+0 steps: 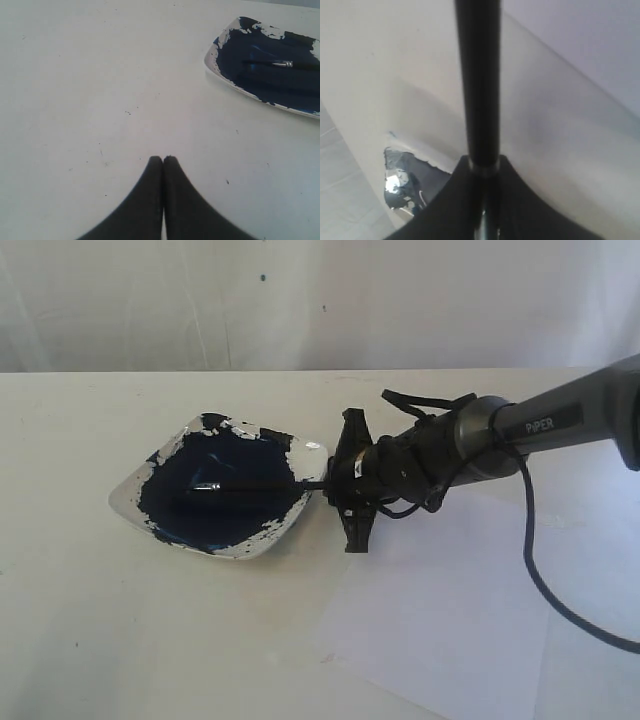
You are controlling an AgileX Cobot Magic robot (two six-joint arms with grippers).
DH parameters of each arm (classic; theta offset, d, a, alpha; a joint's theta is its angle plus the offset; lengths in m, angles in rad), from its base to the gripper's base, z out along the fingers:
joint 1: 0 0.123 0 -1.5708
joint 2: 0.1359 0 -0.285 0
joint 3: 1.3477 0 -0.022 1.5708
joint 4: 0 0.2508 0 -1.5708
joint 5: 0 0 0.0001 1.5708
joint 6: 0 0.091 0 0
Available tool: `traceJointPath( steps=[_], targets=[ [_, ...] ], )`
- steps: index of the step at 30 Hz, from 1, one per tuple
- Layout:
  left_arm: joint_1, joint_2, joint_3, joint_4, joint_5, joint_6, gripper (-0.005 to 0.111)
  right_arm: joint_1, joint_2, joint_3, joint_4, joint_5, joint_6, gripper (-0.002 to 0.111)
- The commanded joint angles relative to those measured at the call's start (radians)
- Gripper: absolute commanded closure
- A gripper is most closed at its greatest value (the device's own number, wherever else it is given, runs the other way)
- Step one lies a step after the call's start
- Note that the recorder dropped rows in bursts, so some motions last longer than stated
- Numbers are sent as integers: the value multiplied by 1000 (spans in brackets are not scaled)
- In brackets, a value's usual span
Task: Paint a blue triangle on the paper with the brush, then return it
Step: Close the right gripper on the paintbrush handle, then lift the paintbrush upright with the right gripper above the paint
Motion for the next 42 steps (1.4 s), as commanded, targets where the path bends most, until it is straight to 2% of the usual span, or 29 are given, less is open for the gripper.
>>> traceJointPath(
  steps=[1,8,11,15,20,24,29,36,42],
  targets=[
    [-1,-4,5,-8,-3,-6,107,-12,-9,3,21,-52,3,103],
    [-1,-4,5,-8,-3,-6,107,-48,-50,3,19,-54,-53,103],
    [-1,-4,5,-8,-3,-6,107,-73,-66,3,19,-116,-149,103],
    [-1,-4,5,-8,-3,-6,107,-108,-68,3,19,-379,-437,103],
    [-1,-4,5,-8,-3,-6,107,-118,-68,3,11,-737,-1018,103],
    [-1,-4,5,-8,-3,-6,107,-118,-68,1,-33,-901,-1297,103],
    [-1,-4,5,-8,-3,-6,107,-118,-68,1,-154,-941,-1393,103],
    [-1,-4,5,-8,-3,-6,107,-118,-68,1,-398,-911,-1393,103],
    [-1,-4,5,-8,-3,-6,107,-98,-68,1,-436,-762,-1393,103]
  ],
)
